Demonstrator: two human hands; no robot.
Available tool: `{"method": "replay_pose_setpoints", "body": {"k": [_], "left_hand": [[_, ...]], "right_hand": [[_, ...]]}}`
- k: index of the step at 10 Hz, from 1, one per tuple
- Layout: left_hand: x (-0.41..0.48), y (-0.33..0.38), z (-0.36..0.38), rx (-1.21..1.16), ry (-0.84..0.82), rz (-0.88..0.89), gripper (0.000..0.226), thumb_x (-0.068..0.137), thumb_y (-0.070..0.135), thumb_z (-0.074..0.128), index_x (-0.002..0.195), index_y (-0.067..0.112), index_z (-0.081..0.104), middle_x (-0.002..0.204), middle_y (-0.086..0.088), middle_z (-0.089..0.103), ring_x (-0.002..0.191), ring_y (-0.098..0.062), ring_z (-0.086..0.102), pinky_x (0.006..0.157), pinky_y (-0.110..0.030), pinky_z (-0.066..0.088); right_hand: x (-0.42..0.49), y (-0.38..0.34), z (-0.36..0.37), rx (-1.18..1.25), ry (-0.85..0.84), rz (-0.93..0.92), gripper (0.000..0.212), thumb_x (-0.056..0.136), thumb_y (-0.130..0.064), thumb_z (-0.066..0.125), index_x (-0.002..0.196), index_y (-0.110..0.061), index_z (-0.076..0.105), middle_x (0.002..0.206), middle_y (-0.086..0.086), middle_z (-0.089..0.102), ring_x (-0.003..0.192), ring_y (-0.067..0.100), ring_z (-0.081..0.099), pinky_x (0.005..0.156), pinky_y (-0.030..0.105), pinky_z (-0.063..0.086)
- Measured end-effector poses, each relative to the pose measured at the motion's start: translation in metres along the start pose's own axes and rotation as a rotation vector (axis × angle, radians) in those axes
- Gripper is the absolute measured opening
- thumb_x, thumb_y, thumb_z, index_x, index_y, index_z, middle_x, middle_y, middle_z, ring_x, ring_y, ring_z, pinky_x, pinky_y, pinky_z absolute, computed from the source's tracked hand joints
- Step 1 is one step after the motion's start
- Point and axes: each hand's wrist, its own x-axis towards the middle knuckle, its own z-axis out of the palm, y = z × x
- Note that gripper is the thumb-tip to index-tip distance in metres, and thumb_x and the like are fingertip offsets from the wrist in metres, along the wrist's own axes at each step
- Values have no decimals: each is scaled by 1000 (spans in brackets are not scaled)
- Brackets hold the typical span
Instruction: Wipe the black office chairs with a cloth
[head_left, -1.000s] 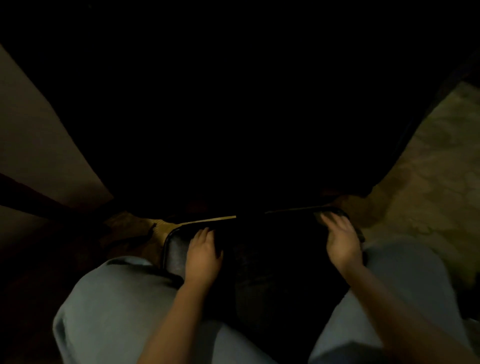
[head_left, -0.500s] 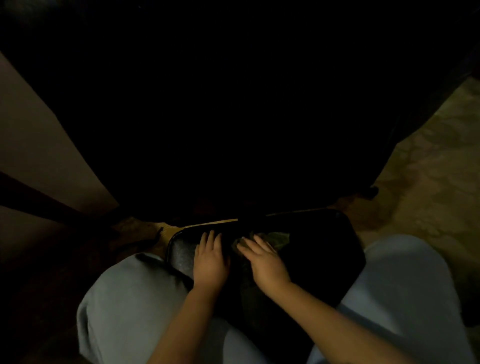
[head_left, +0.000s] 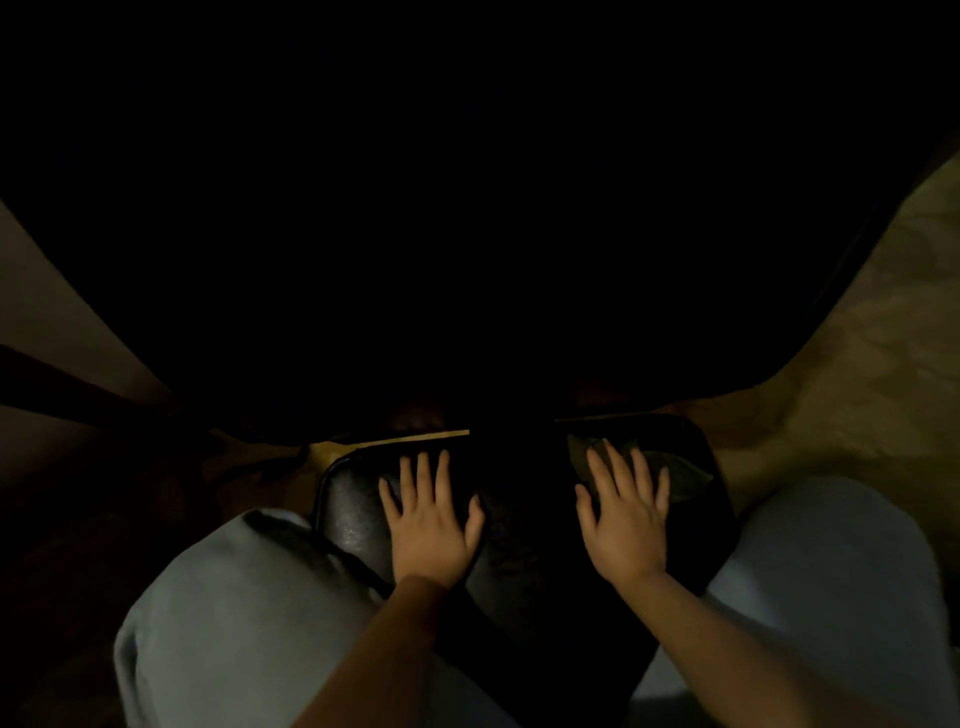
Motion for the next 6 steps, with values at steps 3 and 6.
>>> {"method": "replay_pose_setpoints", "body": {"k": [3, 6], "left_hand": [[3, -2, 11, 7, 38, -23, 69, 87, 51, 36, 144, 11, 38, 148, -19, 39, 142, -35, 24, 114, -58, 9], [15, 11, 16, 49, -8, 103, 66, 94, 50, 27, 147, 11, 26, 152, -20, 31, 144, -35, 20, 115, -58, 6]], "right_hand": [[4, -2, 5, 6, 78, -13, 49, 93, -40, 36, 131, -18, 58, 144, 6, 49, 134, 34, 39, 113, 57, 18], [-12, 12, -3, 23, -31, 62, 53, 103, -44, 11, 138, -22, 44, 148, 5, 43, 138, 31, 30, 115, 53, 10]]}}
